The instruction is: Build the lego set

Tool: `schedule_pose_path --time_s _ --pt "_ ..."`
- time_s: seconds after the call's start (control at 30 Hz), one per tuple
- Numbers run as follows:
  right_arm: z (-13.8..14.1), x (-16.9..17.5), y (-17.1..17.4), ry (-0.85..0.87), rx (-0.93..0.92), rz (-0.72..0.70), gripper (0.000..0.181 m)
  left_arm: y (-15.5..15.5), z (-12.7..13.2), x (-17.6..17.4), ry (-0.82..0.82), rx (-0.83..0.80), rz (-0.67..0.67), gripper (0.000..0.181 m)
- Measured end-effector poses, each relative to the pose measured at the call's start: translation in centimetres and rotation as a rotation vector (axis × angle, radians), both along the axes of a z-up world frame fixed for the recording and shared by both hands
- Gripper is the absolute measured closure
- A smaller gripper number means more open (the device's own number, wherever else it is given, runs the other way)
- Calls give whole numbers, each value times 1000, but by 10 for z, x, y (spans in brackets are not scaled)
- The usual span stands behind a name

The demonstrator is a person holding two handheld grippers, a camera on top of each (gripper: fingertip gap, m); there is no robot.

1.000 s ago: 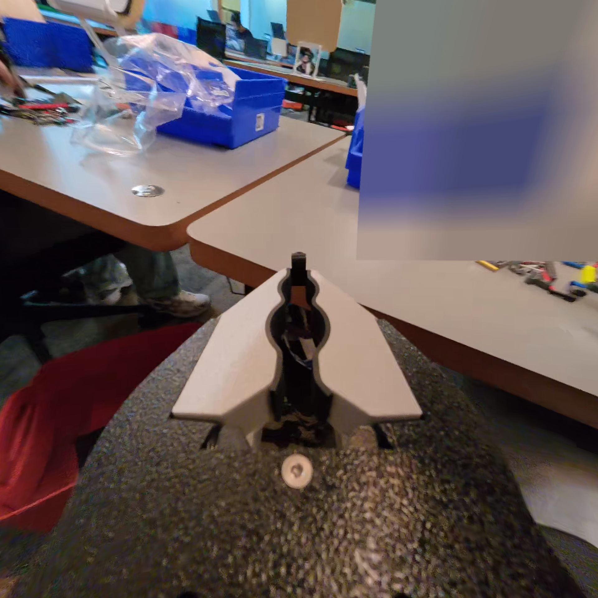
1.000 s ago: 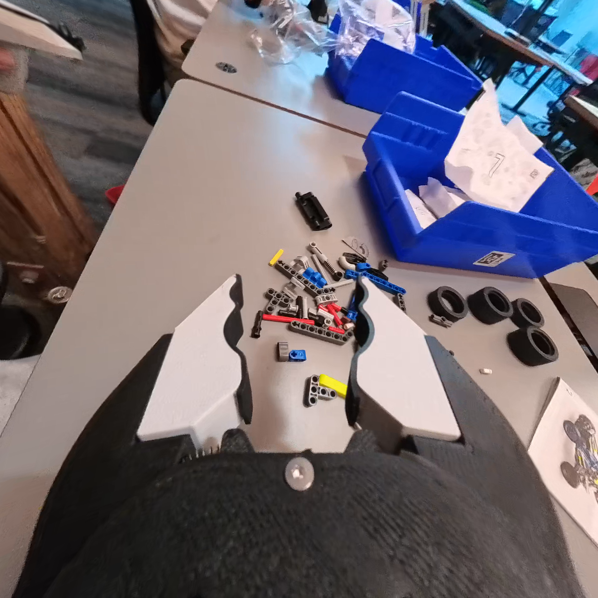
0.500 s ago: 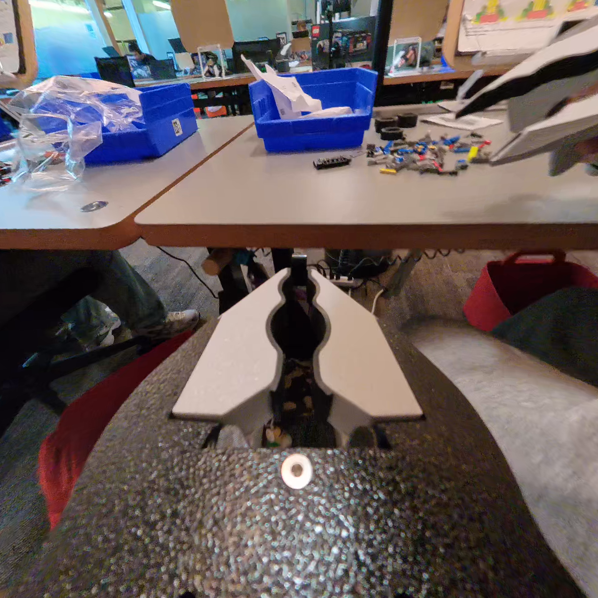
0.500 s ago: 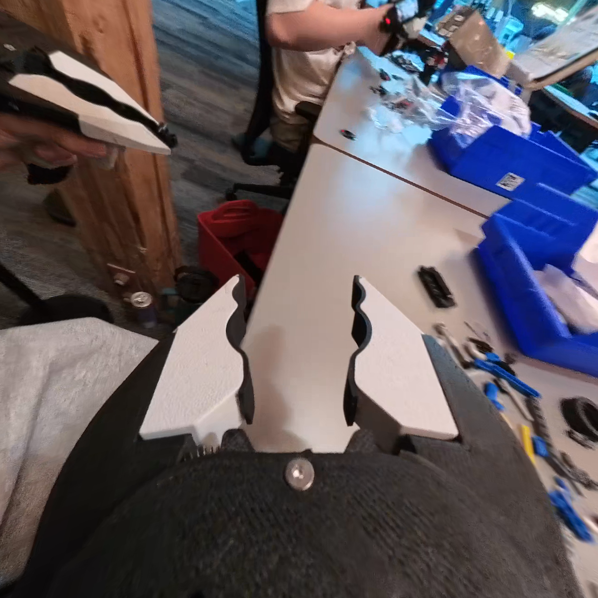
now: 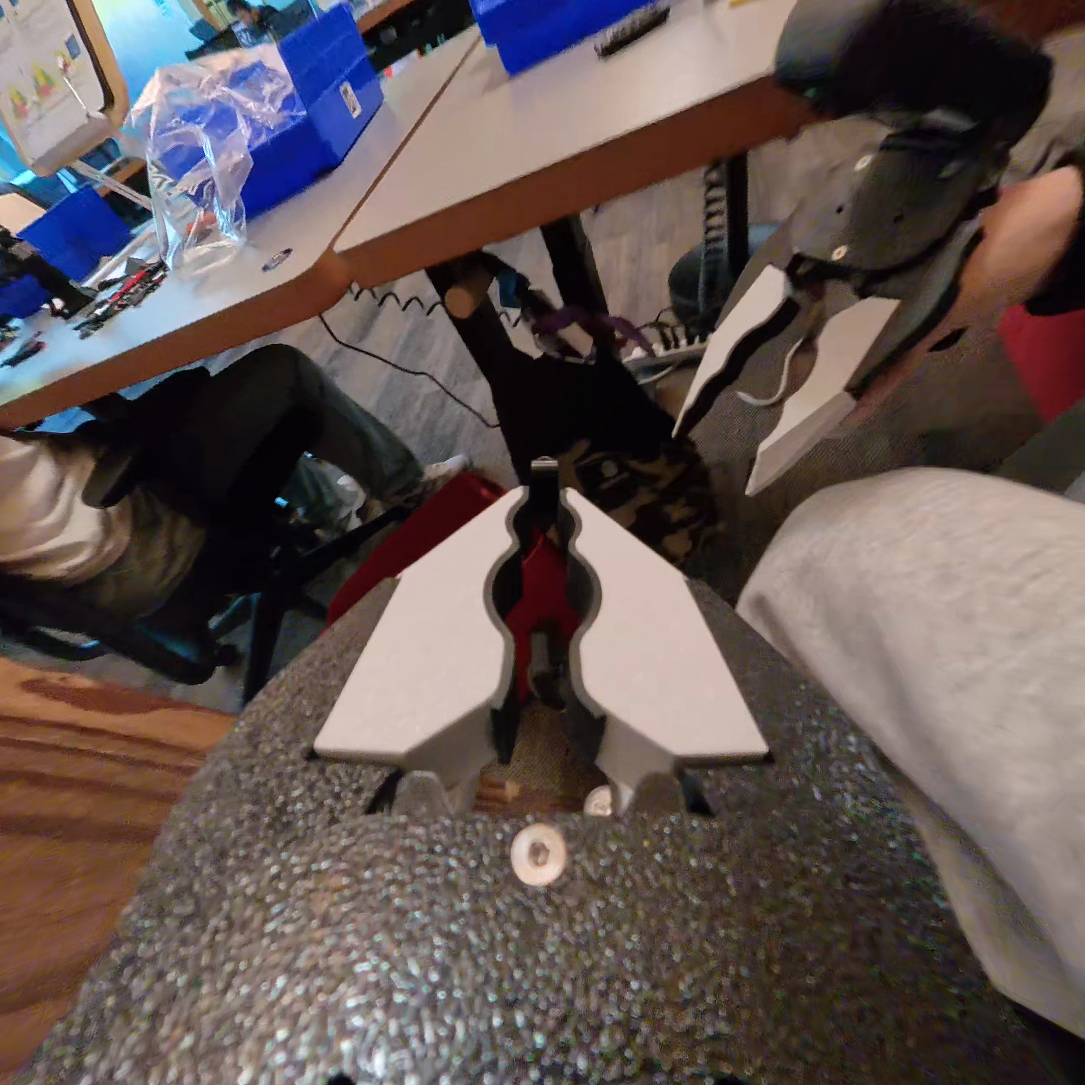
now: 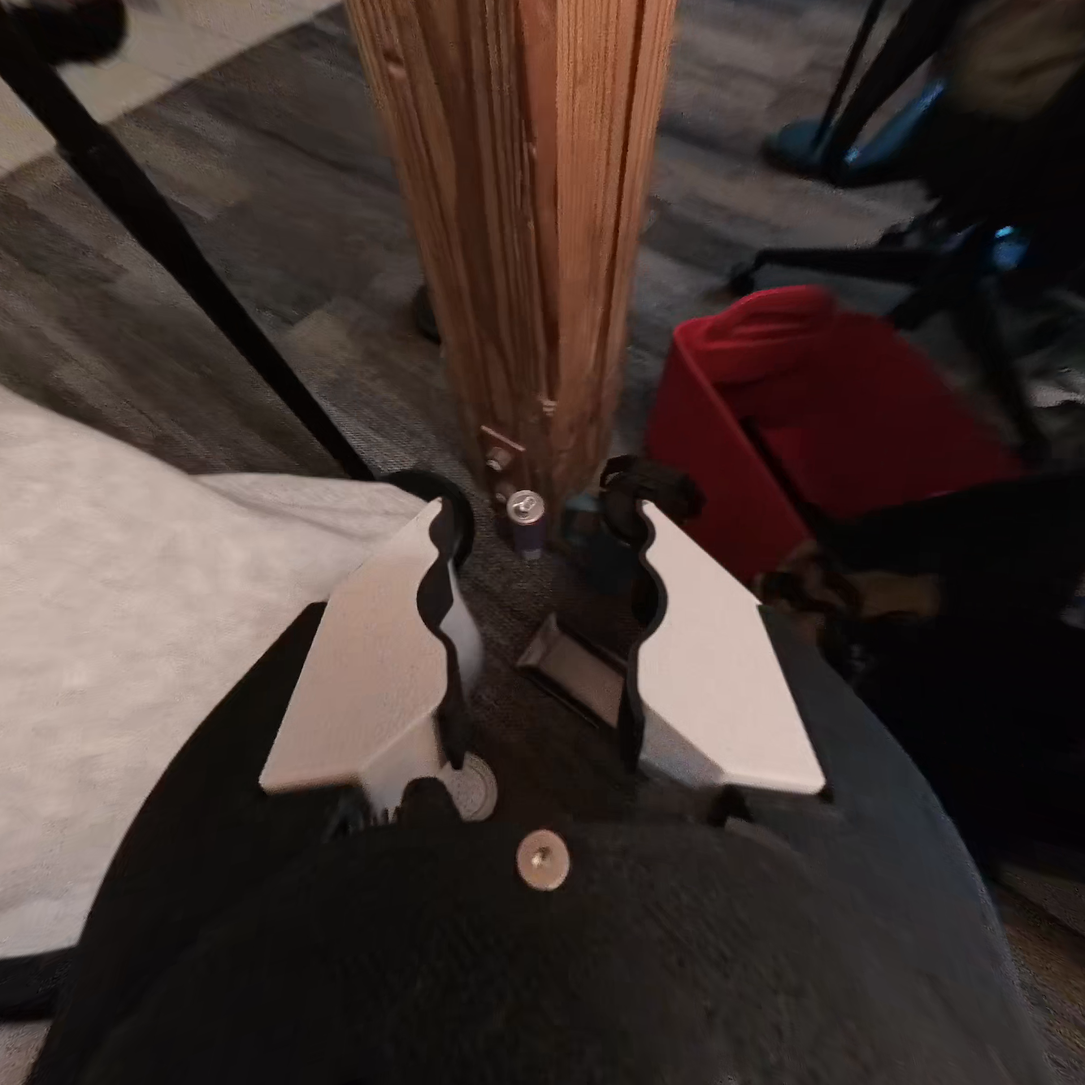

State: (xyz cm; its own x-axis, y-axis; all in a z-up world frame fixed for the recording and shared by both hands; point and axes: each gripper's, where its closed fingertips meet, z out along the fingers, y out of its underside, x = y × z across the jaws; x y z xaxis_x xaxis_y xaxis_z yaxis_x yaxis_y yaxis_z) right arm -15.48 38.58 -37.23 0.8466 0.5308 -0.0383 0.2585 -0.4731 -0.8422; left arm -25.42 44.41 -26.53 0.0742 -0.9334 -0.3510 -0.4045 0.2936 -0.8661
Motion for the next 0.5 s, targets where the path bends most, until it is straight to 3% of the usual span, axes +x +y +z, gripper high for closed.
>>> schedule_pose_path --time_s 0.07,0.17,0.3,0.5 --pt "-43 6 16 10 -35 26 126 6 -8 -2 37 31 9 175" --pt "-133 8 42 42 -122 44 126 19 -18 -11 64 25 44 175" --pt "-259 -26 76 117 -88 49 137 38 -32 -29 102 -21 95 175" --pt "-440 -72 120 -38 -185 -42 127 39 -48 -57 157 -108 109 175"
